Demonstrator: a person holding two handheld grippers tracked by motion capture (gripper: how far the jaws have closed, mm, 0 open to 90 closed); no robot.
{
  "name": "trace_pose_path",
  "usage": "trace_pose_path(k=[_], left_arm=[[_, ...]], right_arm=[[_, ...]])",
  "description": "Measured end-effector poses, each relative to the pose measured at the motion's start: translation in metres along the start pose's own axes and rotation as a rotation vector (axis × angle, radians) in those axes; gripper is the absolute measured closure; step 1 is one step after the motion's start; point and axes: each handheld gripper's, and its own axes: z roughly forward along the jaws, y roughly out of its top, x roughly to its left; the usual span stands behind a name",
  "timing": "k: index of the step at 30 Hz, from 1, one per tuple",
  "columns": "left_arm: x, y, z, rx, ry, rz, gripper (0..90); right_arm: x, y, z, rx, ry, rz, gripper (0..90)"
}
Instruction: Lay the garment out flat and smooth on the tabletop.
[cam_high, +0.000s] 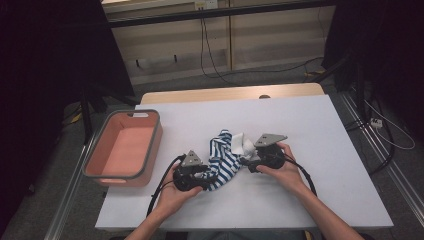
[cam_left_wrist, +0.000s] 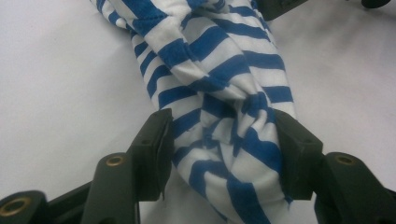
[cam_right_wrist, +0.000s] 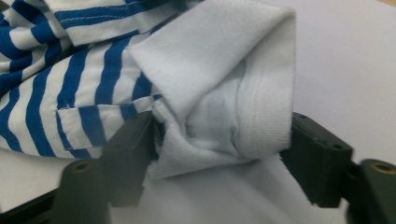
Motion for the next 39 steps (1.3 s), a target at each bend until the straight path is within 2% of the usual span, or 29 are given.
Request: trace_pose_path(k=[1, 2, 3, 4, 5, 6, 7, 9, 11, 12, 15, 16, 17, 18, 19, 20, 21, 25, 26, 27, 28, 29, 30, 31, 34, 35, 36, 39], left_arm=[[0.0, 0.0, 0.0, -0.002, 0.001, -0.001, 43.9], [0.0, 0.0, 0.0, -0.002, 0.001, -0.001, 43.7], [0.0, 0.0, 0.0, -0.004, 0.003, 0.0, 43.6], [0.0, 0.0, 0.0, -0.004, 0.003, 0.0, 43.4], [-0.001, 0.0, 0.0, -0.007, 0.009, 0.004, 42.8], [-0.001, 0.0, 0.0, -0.007, 0.009, 0.004, 42.5], [-0.001, 0.0, -0.001, -0.006, 0.008, 0.004, 41.5], [0.0, 0.0, -0.001, -0.006, 0.007, -0.006, 40.6], [-0.001, 0.001, -0.002, -0.016, -0.025, -0.048, 38.1], [-0.001, 0.001, -0.002, -0.016, -0.025, -0.048, 40.2], [-0.007, 0.004, -0.005, -0.042, -0.05, -0.041, 51.7], [-0.009, 0.005, -0.006, -0.052, -0.068, -0.04, 58.6], [-0.01, 0.006, -0.008, -0.062, -0.096, -0.044, 64.4], [-0.012, 0.008, -0.009, -0.072, -0.122, -0.047, 64.4], [-0.017, 0.011, -0.011, -0.088, -0.16, -0.029, 75.7], [-0.017, 0.011, -0.011, -0.088, -0.16, -0.029, 77.2], [-0.022, 0.013, -0.012, -0.092, -0.195, -0.015, 77.8], [-0.025, 0.014, -0.013, -0.087, -0.206, -0.023, 75.3], [-0.023, 0.014, -0.014, -0.09, -0.193, -0.036, 69.6], [-0.018, 0.014, -0.017, -0.104, -0.134, -0.039, 57.3], [-0.018, 0.014, -0.017, -0.104, -0.134, -0.039, 54.4], [-0.012, 0.015, -0.023, -0.145, -0.096, -0.059, 51.8], [-0.012, 0.015, -0.023, -0.145, -0.096, -0.059, 50.8], [-0.006, 0.016, -0.029, -0.18, -0.054, -0.067, 50.1], [-0.002, 0.016, -0.033, -0.189, -0.035, -0.08, 47.0], [0.001, 0.015, -0.035, -0.209, -0.007, -0.083, 46.3], [0.001, 0.015, -0.035, -0.209, -0.007, -0.083, 45.2], [0.007, 0.016, -0.039, -0.227, 0.035, -0.081, 44.4]], right_arm=[[0.003, 0.001, 0.0, -0.003, 0.0, -0.015, 43.6], [0.003, 0.001, 0.0, -0.003, 0.0, -0.015, 43.6], [0.005, 0.003, -0.001, -0.009, 0.012, -0.028, 56.2], [0.005, 0.003, -0.001, -0.009, 0.012, -0.028, 56.2], [0.009, 0.005, -0.002, -0.013, 0.014, -0.048, 66.7], [0.009, 0.005, -0.002, -0.013, 0.014, -0.048, 66.7], [0.012, 0.008, -0.004, -0.024, 0.006, -0.06, 75.9], [0.012, 0.009, -0.005, -0.027, 0.004, -0.06, 77.4], [0.01, 0.013, -0.01, -0.049, 0.004, -0.051, 80.0], [0.01, 0.013, -0.01, -0.049, 0.004, -0.051, 80.0], [0.008, 0.023, -0.018, -0.08, -0.003, -0.049, 82.2], [0.007, 0.026, -0.021, -0.097, -0.004, -0.047, 82.6], [0.006, 0.029, -0.024, -0.112, -0.007, -0.042, 82.9], [0.006, 0.029, -0.024, -0.112, -0.007, -0.042, 82.9], [0.006, 0.035, -0.031, -0.134, -0.006, -0.04, 83.8], [0.006, 0.035, -0.031, -0.134, -0.006, -0.04, 83.8], [0.008, 0.039, -0.035, -0.152, 0.0, -0.04, 85.0], [0.012, 0.041, -0.037, -0.153, 0.012, -0.049, 85.4], [0.013, 0.041, -0.036, -0.152, 0.013, -0.05, 85.5], [0.014, 0.04, -0.033, -0.14, 0.018, -0.052, 85.5], [0.015, 0.04, -0.03, -0.131, 0.019, -0.052, 85.5], [0.015, 0.039, -0.027, -0.124, 0.021, -0.053, 85.6], [0.015, 0.039, -0.027, -0.124, 0.021, -0.053, 85.6], [0.017, 0.039, -0.02, -0.113, 0.025, -0.056, 85.6], [0.02, 0.041, -0.01, -0.098, 0.031, -0.071, 85.6], [0.023, 0.045, 0.0, -0.088, 0.038, -0.079, 85.6], [0.023, 0.045, 0.0, -0.088, 0.038, -0.079, 85.6], [0.026, 0.056, 0.017, -0.083, 0.051, -0.08, 85.8]])
